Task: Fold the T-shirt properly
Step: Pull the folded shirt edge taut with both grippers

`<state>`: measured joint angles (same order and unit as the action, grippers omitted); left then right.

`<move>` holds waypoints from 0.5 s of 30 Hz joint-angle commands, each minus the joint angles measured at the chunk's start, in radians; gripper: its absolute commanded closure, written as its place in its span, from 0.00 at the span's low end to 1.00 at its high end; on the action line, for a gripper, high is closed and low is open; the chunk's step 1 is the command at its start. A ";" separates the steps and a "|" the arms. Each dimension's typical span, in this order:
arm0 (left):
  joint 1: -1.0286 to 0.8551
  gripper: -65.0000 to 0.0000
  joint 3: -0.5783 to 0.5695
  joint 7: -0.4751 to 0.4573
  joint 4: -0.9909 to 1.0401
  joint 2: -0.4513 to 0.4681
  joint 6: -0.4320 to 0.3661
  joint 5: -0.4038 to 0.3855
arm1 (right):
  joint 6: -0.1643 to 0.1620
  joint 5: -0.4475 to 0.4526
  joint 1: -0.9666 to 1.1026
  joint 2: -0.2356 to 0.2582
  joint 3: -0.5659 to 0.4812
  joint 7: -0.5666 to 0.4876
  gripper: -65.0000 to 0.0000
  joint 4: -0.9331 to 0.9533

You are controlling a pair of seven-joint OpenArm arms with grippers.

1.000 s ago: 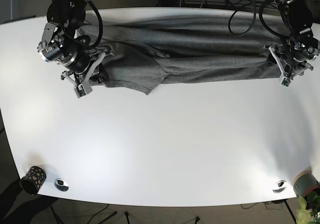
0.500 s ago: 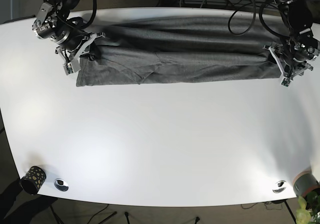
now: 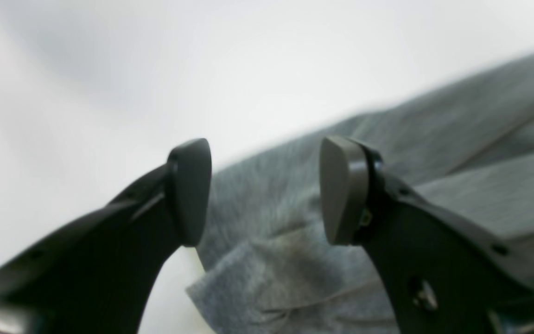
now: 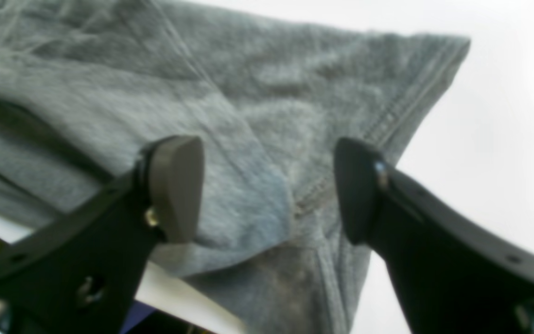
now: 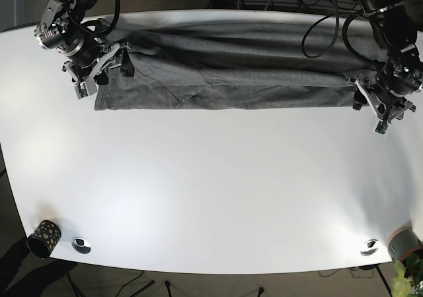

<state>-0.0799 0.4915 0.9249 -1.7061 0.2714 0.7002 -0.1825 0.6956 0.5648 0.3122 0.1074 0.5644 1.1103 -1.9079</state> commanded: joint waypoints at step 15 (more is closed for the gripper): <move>-0.185 0.48 0.014 0.113 -0.099 0.016 -0.002 -0.070 | 0.003 0.013 0.017 -0.004 -0.191 -0.020 0.32 0.049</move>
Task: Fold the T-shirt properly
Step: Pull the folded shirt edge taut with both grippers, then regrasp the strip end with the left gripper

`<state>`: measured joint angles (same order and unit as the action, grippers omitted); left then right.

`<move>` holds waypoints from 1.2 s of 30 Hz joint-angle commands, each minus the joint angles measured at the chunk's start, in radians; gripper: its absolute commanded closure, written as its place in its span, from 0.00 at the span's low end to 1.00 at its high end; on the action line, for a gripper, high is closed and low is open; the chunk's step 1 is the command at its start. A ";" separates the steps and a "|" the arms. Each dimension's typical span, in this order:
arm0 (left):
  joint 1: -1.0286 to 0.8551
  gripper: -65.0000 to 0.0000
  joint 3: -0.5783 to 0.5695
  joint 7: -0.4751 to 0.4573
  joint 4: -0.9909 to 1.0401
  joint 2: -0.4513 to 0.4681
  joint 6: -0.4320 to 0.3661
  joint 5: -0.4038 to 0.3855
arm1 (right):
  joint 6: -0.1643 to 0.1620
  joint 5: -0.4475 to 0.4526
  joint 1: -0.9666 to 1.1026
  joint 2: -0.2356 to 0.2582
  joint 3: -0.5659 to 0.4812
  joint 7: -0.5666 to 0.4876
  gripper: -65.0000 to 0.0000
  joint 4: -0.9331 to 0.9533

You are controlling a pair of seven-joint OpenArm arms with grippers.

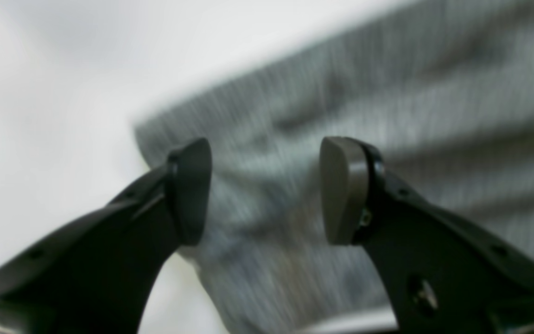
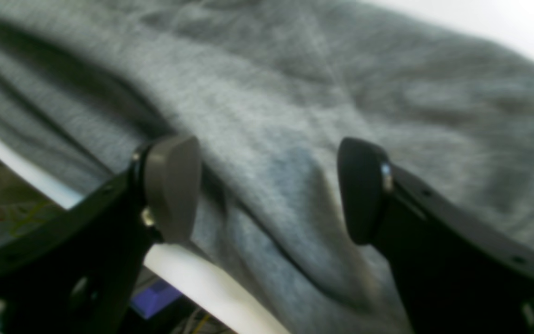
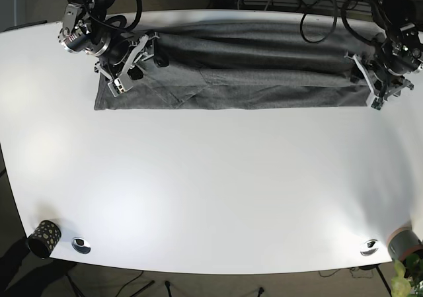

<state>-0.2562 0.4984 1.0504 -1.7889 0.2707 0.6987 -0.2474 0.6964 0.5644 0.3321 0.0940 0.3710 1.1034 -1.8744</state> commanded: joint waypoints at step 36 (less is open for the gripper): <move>0.291 0.35 0.141 0.003 0.162 0.035 -0.001 -0.140 | 0.002 0.015 -0.285 0.140 -0.043 -0.185 0.32 0.373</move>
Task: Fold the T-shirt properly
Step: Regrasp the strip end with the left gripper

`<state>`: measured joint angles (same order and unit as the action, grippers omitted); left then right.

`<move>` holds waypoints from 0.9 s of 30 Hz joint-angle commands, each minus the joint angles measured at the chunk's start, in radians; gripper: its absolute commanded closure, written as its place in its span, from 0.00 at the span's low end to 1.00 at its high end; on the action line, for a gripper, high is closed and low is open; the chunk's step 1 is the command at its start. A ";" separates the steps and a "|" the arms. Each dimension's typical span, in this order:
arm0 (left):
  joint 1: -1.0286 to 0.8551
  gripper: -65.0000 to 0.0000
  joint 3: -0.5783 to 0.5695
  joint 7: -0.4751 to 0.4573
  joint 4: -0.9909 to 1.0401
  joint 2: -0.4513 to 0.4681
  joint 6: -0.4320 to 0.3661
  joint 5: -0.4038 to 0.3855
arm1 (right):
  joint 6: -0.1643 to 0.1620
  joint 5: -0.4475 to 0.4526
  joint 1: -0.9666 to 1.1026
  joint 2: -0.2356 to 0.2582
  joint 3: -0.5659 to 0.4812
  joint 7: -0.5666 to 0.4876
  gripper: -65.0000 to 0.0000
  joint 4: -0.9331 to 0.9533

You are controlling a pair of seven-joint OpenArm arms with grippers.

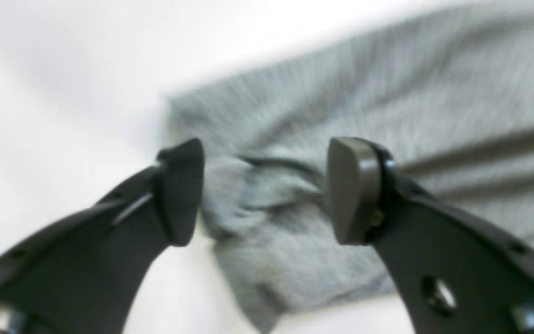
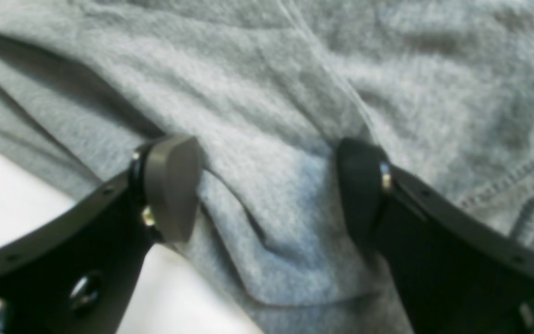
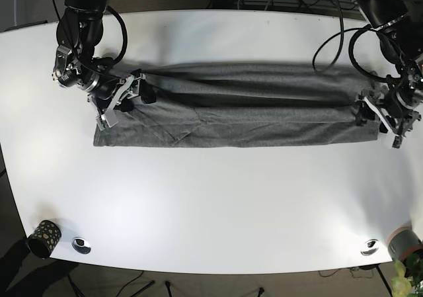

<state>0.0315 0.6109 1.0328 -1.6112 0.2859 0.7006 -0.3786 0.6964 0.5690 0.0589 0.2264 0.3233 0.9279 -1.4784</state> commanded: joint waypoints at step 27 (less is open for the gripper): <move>0.054 0.31 0.146 -0.055 0.361 0.016 -0.002 -0.018 | 0.002 0.012 -0.008 0.006 0.004 -0.010 0.32 -0.023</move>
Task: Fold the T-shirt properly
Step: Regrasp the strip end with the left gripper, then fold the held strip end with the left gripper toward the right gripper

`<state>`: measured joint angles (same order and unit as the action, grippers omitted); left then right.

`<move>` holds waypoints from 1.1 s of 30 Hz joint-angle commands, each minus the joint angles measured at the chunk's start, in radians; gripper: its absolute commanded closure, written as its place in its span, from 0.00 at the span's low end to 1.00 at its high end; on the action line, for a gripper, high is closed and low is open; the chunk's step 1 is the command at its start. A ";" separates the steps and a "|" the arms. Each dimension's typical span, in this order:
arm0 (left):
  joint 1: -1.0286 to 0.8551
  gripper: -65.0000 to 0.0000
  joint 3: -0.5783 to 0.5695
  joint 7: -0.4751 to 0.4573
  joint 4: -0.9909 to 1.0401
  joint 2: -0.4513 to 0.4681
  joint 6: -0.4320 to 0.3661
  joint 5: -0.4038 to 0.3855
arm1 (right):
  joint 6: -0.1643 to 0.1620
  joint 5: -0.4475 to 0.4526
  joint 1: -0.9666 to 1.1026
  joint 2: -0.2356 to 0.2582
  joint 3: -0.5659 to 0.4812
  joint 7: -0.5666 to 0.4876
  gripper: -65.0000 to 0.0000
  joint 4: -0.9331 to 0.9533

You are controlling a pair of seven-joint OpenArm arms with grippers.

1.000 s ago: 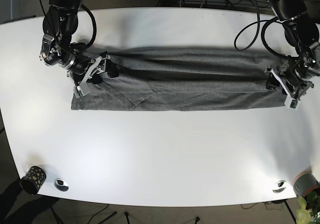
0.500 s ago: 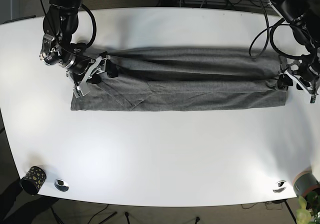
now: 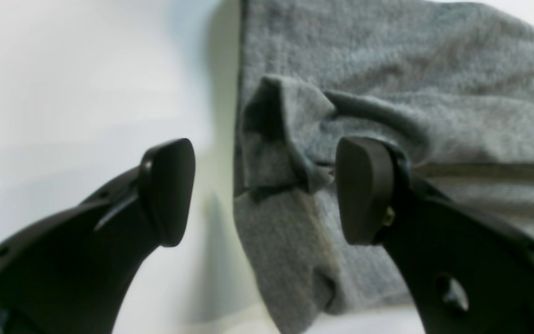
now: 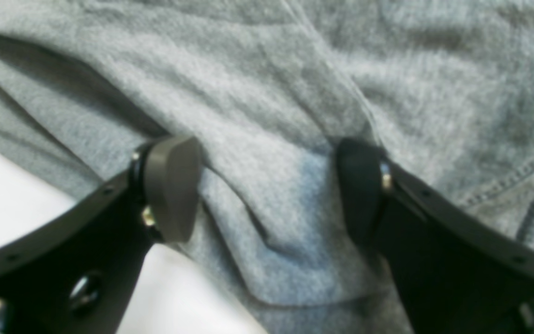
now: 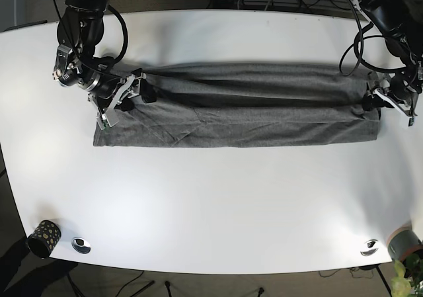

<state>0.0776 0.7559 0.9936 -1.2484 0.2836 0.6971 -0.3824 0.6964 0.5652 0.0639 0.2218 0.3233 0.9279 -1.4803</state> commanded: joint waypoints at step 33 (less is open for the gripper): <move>-0.147 0.98 -0.352 -0.009 -0.566 -0.056 0.001 -0.008 | 0.002 0.017 0.015 0.009 0.006 -0.010 0.32 -0.023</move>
<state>-0.0673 0.4137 1.0016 -1.7672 0.2142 0.6971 -0.3801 0.6968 0.5789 0.0868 0.2188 0.3260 0.9199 -1.4868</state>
